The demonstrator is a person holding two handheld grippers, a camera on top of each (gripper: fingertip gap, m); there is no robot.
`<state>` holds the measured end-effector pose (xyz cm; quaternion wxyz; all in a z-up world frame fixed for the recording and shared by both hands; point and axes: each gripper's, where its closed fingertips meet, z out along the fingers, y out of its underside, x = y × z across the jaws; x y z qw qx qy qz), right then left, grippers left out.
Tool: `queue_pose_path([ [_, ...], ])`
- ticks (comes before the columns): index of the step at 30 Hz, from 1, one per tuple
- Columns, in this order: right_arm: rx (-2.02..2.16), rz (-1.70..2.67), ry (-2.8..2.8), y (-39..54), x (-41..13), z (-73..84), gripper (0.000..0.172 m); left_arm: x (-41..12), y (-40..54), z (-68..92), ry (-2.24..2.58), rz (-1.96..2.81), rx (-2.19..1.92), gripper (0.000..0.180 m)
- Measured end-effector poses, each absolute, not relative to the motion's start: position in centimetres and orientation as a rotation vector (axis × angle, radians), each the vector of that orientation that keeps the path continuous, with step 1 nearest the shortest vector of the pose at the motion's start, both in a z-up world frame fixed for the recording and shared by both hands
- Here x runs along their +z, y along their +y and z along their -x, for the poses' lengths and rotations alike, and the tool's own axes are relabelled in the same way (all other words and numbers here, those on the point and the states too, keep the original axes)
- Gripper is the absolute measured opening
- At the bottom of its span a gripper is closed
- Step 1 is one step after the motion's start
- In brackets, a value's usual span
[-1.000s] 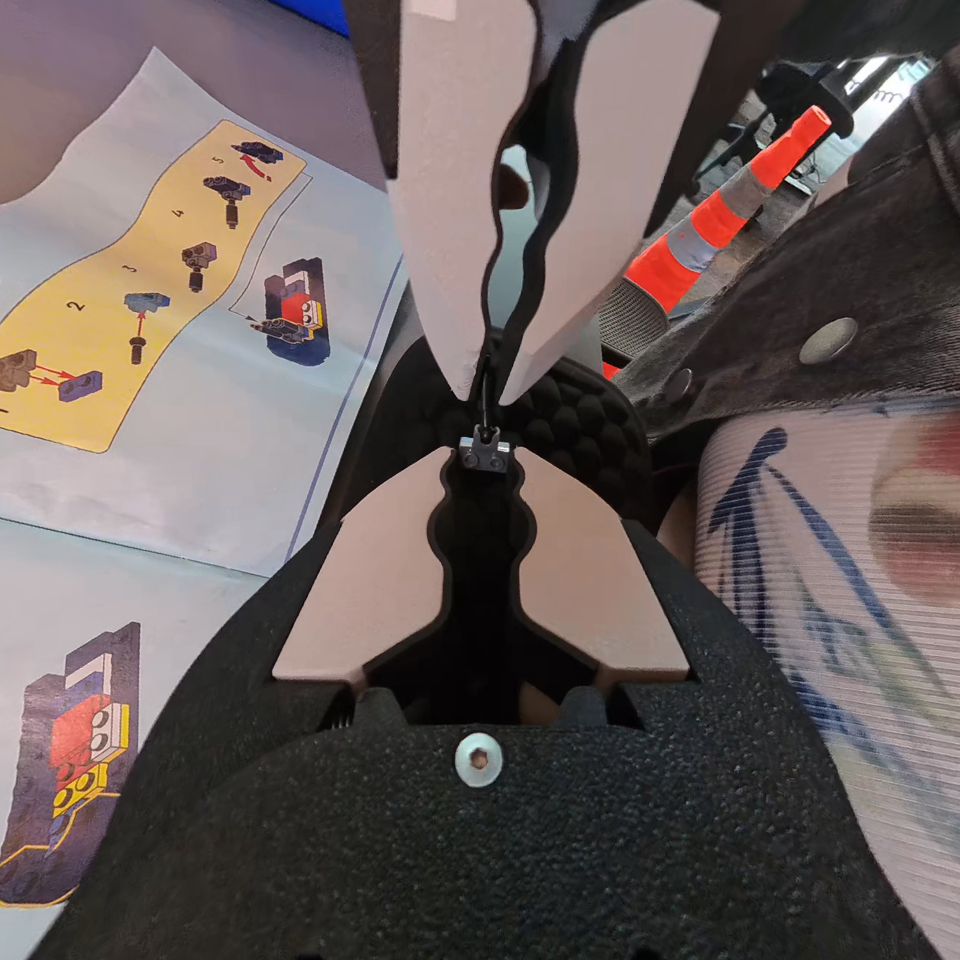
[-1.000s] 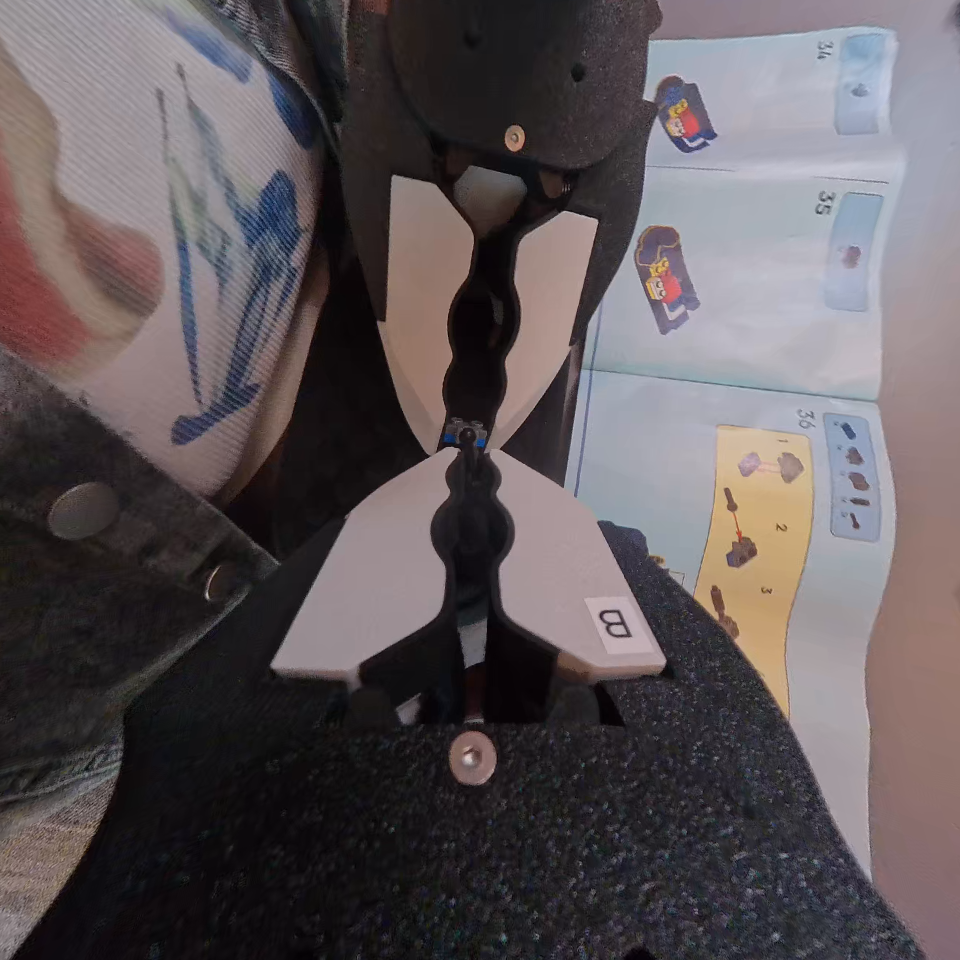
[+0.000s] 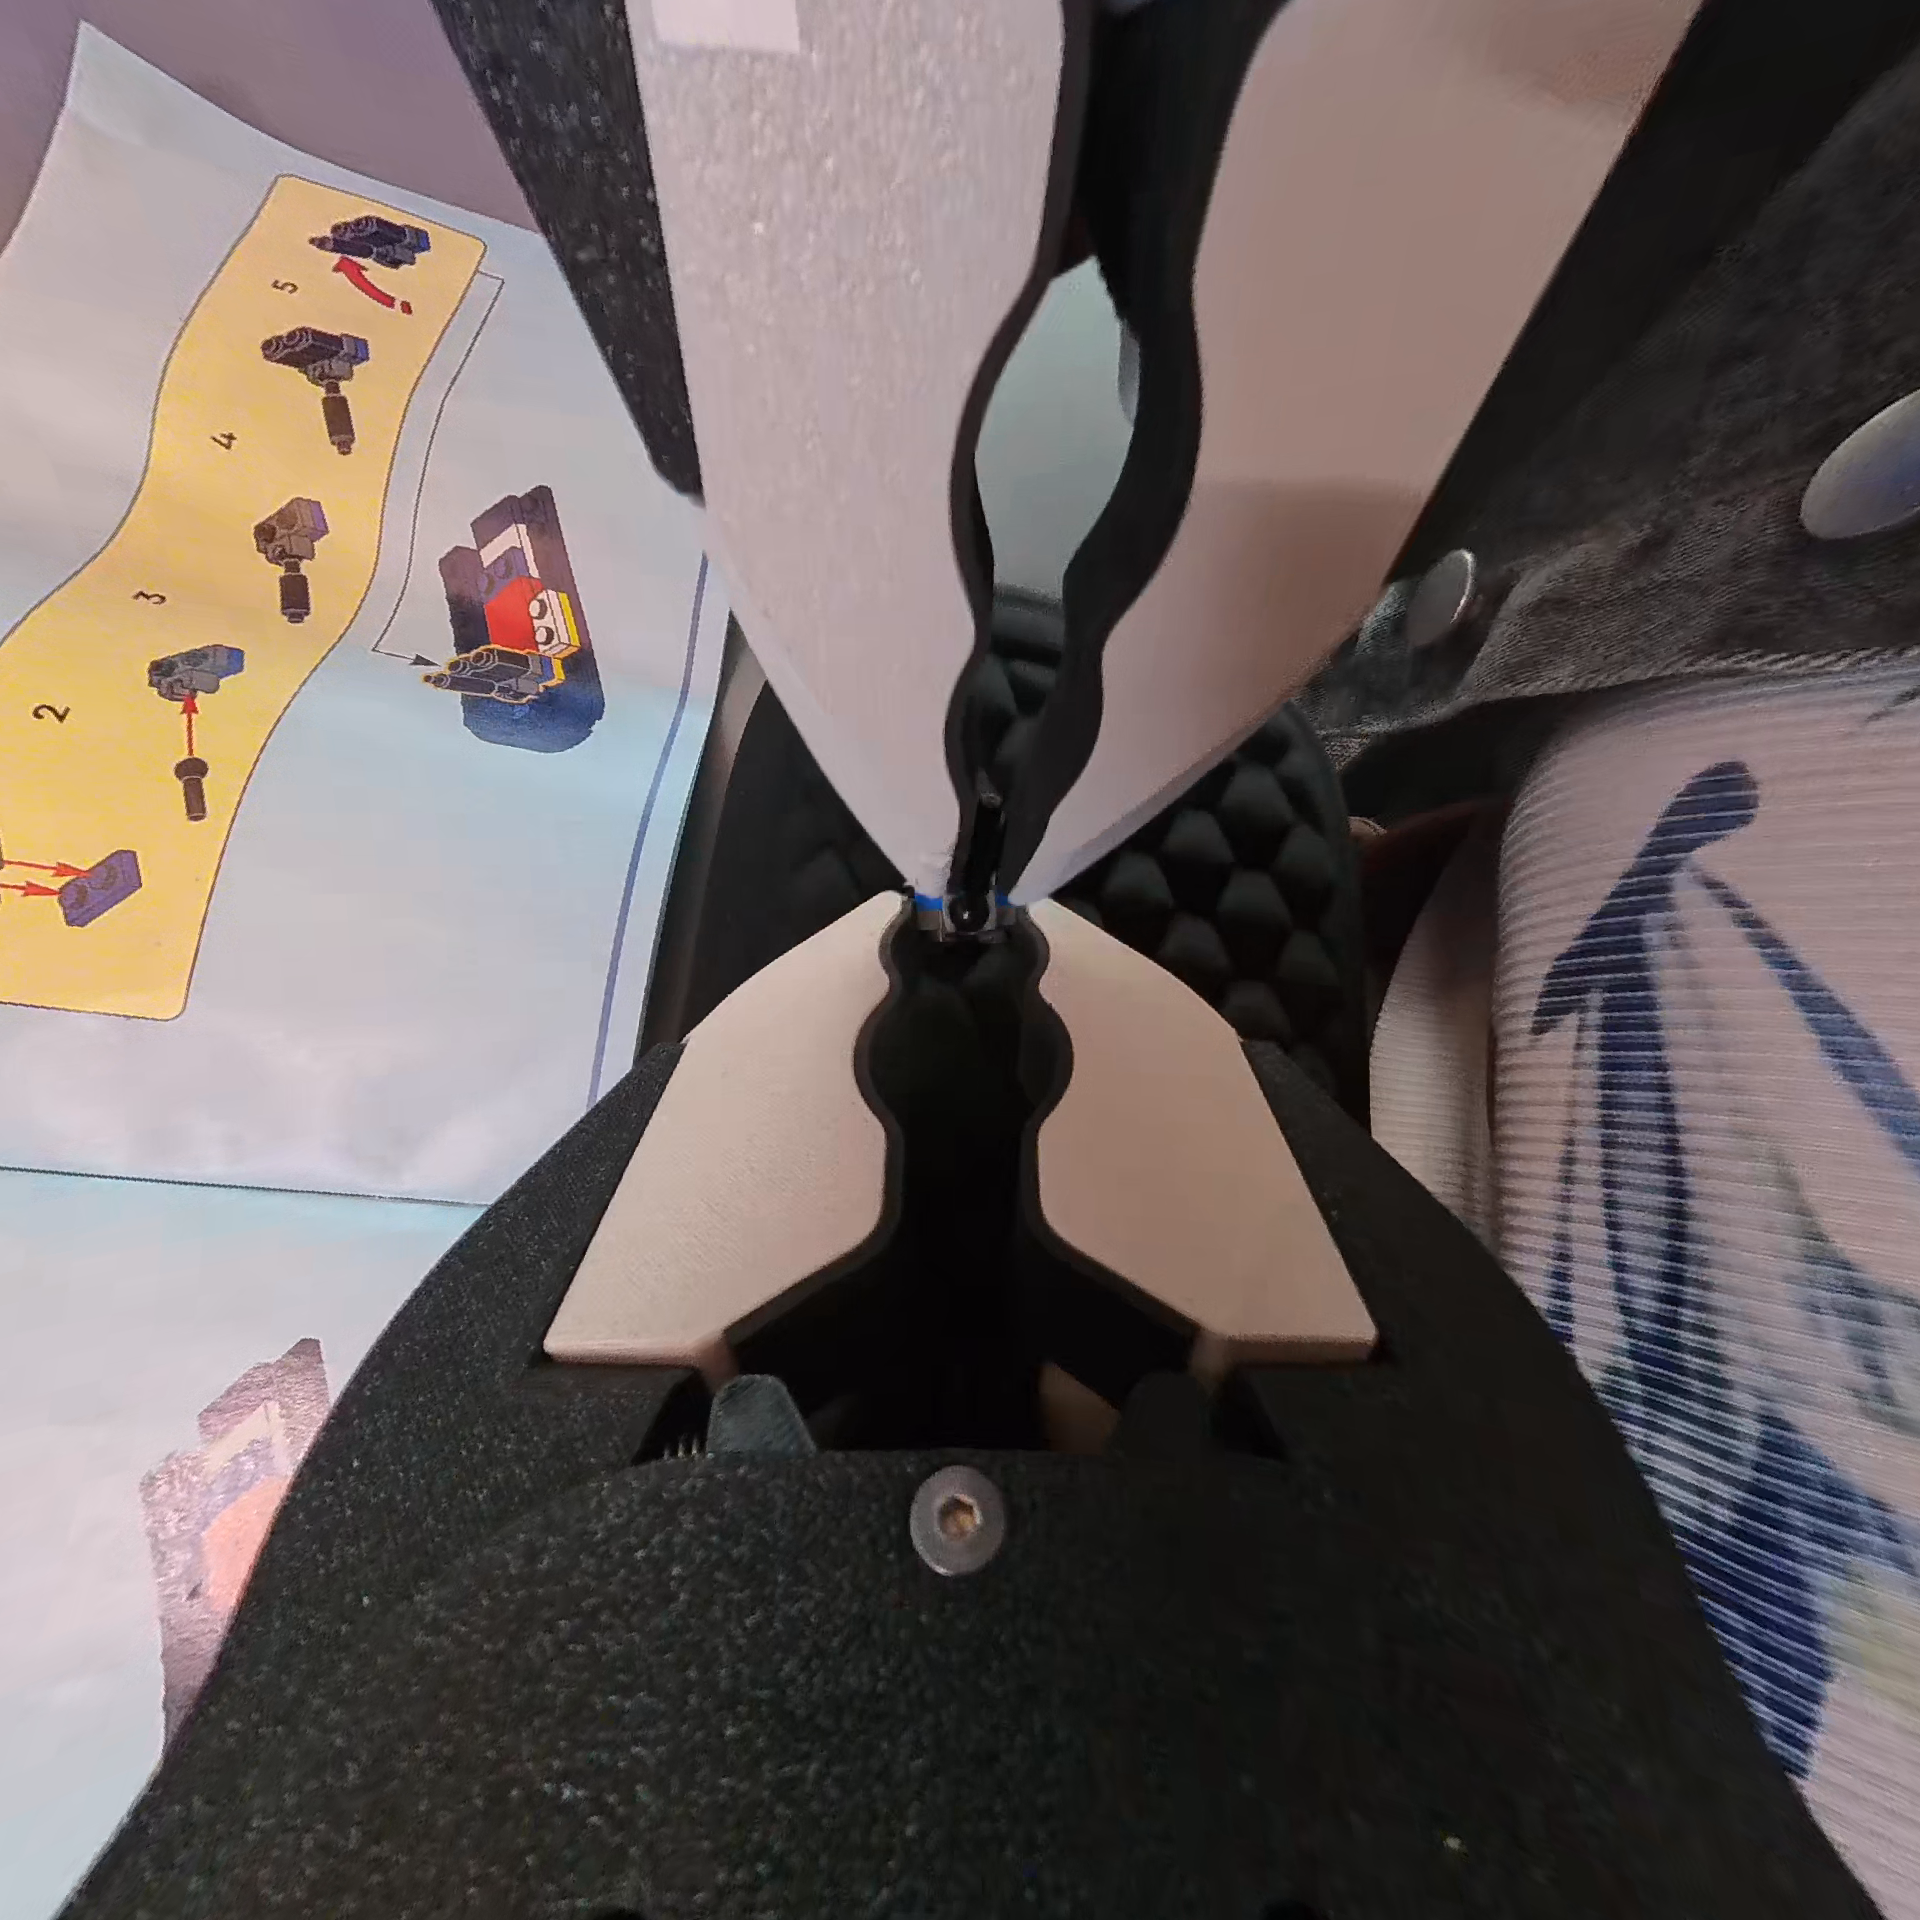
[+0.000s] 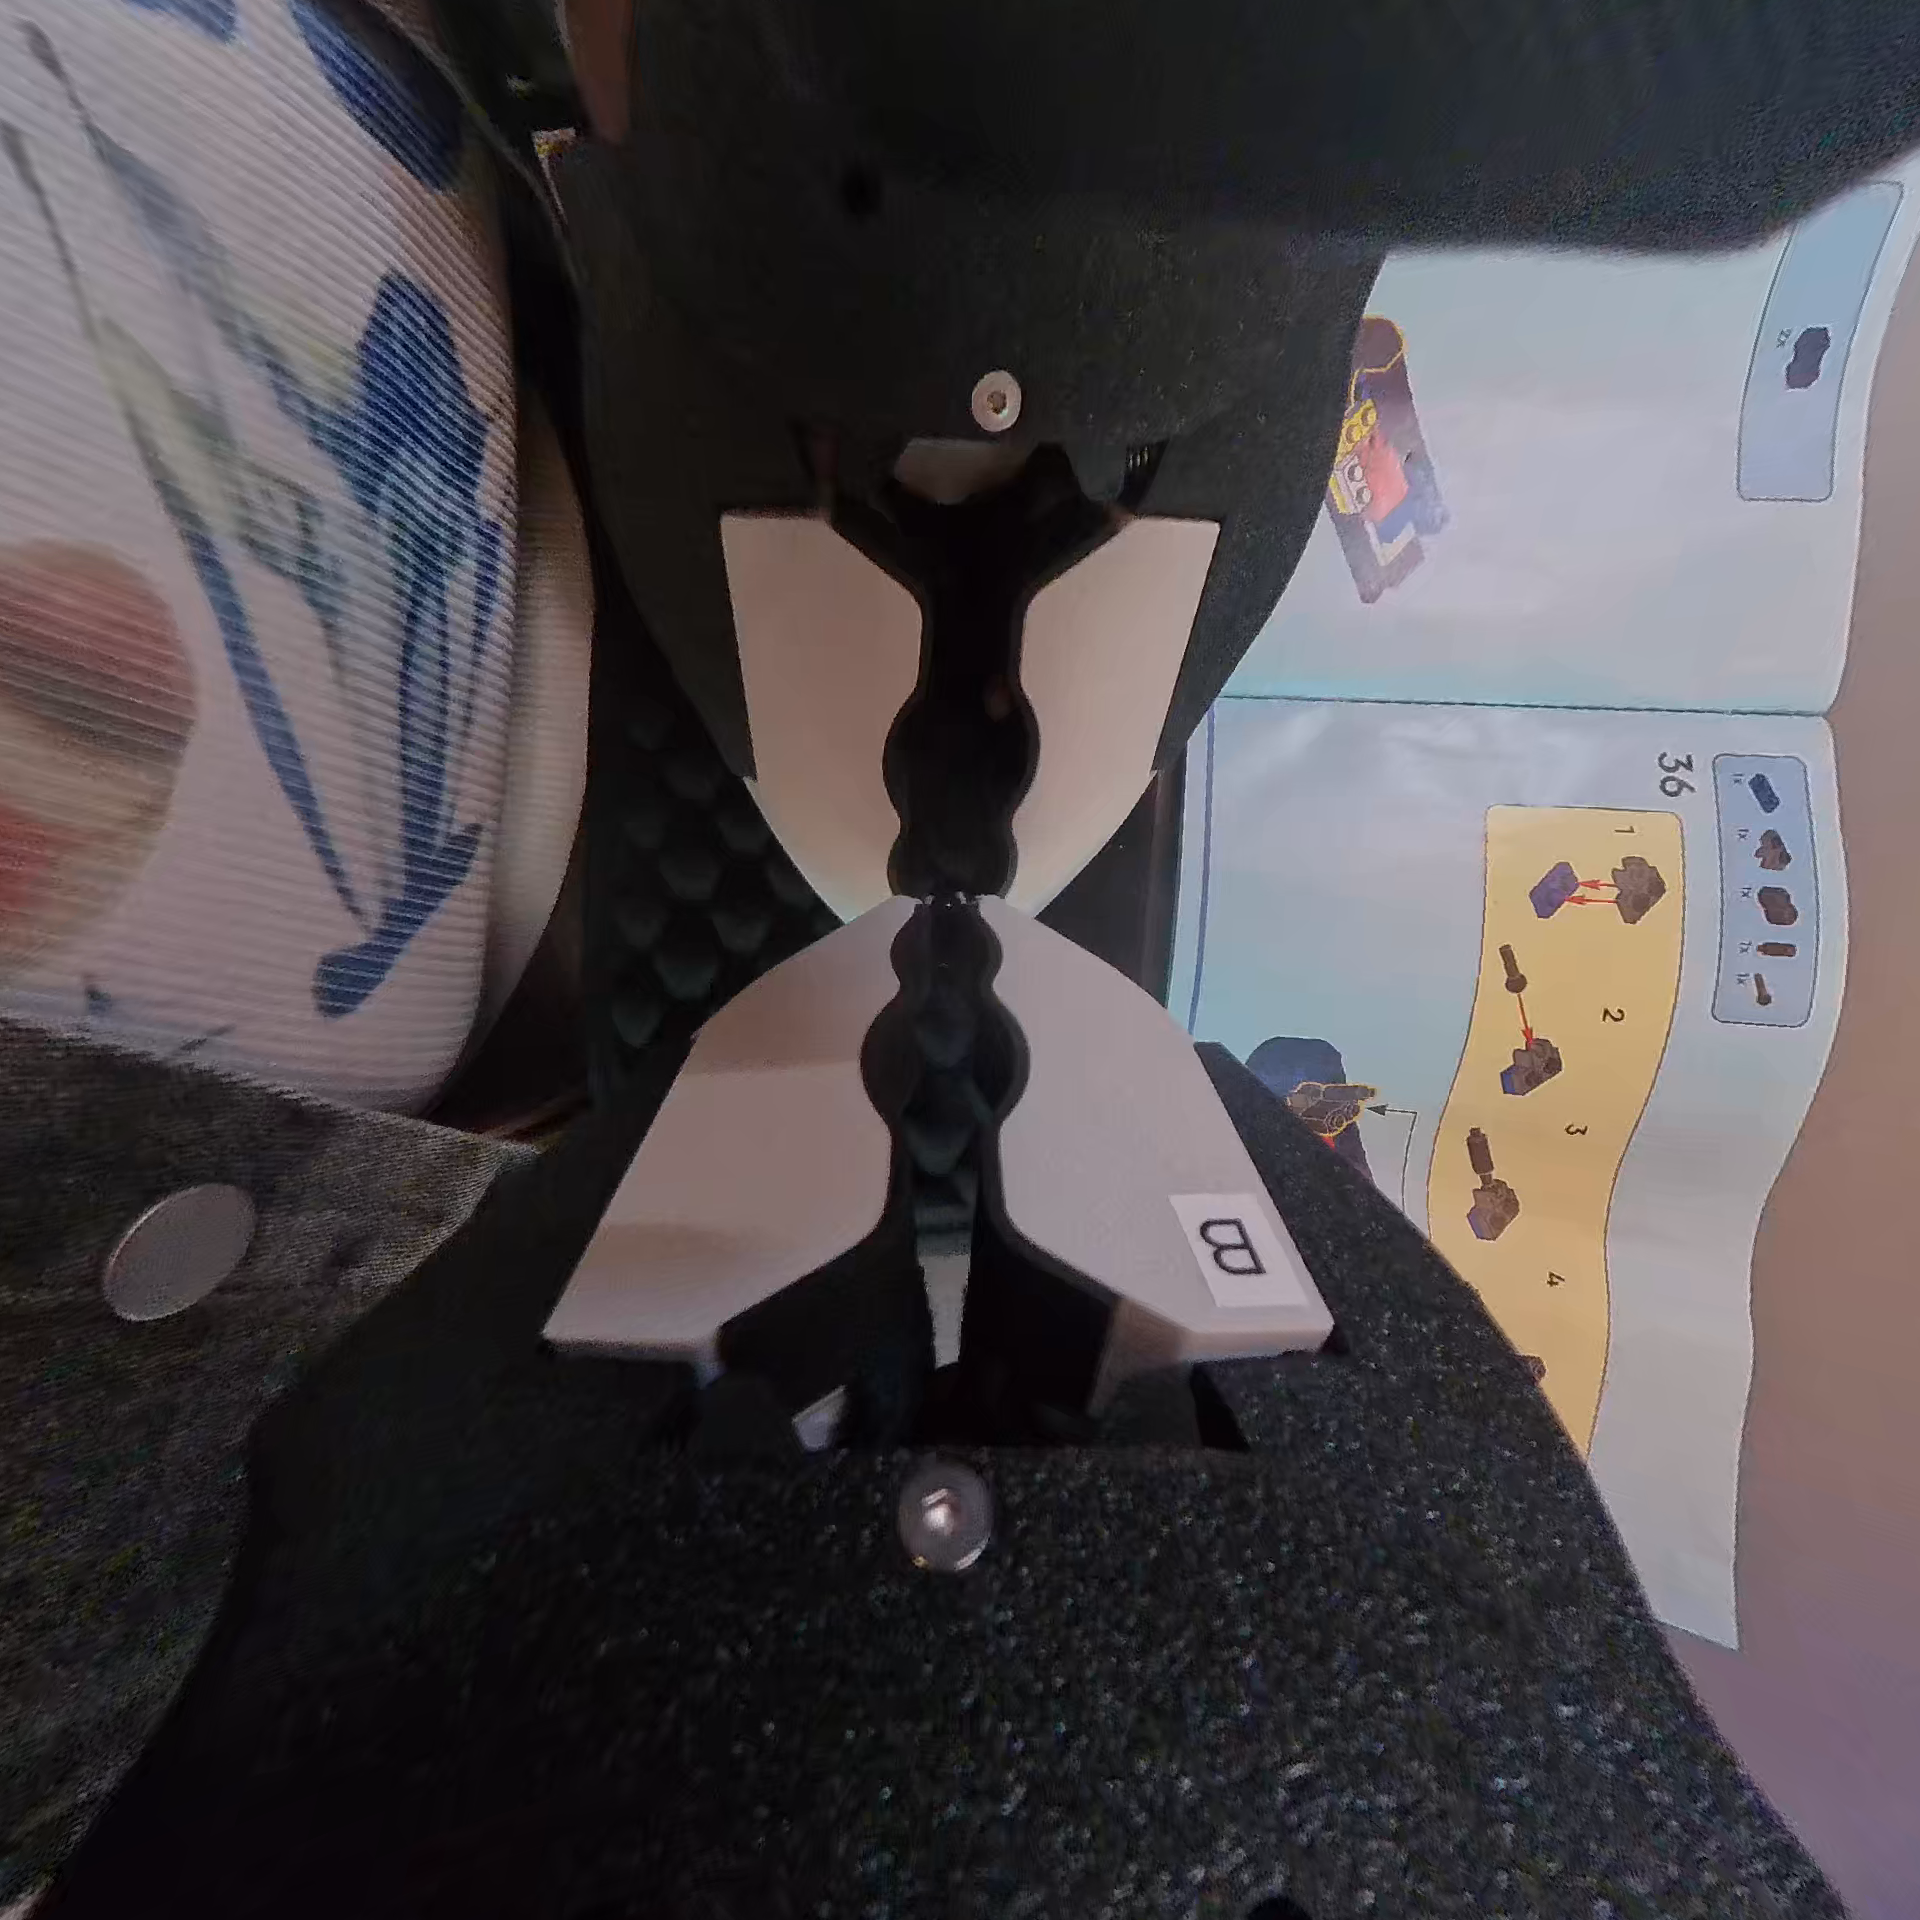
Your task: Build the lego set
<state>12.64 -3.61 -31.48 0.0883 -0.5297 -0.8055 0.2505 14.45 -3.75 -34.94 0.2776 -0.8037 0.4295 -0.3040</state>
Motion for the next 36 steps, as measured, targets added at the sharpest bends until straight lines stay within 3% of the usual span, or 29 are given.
queue_pose_path([
  [1, 0.734, 1.587, -2.397, -3.6, -31.5, -12.6, 0.006, -34.9, -3.8, -14.5, 1.153, 2.158, -0.818, 0.016],
  [11, 0.556, 1.705, -2.469, -3.2, -33.3, -14.1, 0.005, -34.6, -3.7, -14.5, 1.114, 2.141, -0.856, 0.016],
  [17, 0.864, 1.786, -2.211, -3.2, -32.6, -13.8, 0.006, -33.6, -3.7, -14.5, 1.021, 2.116, -1.009, 0.016],
  [24, 1.201, 1.733, -1.714, -2.2, -30.0, -12.9, 0.006, -30.0, -2.6, -13.1, 0.757, 1.915, -1.127, 0.035],
  [28, 1.227, 1.636, -1.639, -2.9, -30.2, -12.5, 0.006, -29.3, -2.9, -13.2, 0.81, 1.808, -1.025, 0.028],
  [31, 1.194, 1.576, -1.674, -3.7, -31.0, -12.3, 0.006, -29.5, -3.4, -13.5, 0.908, 1.779, -0.98, 0.013],
  [36, 1.103, 1.483, -1.756, -4.2, -31.4, -12.3, 0.006, -30.4, -3.9, -13.8, 1.009, 1.811, -0.916, 0.013],
])
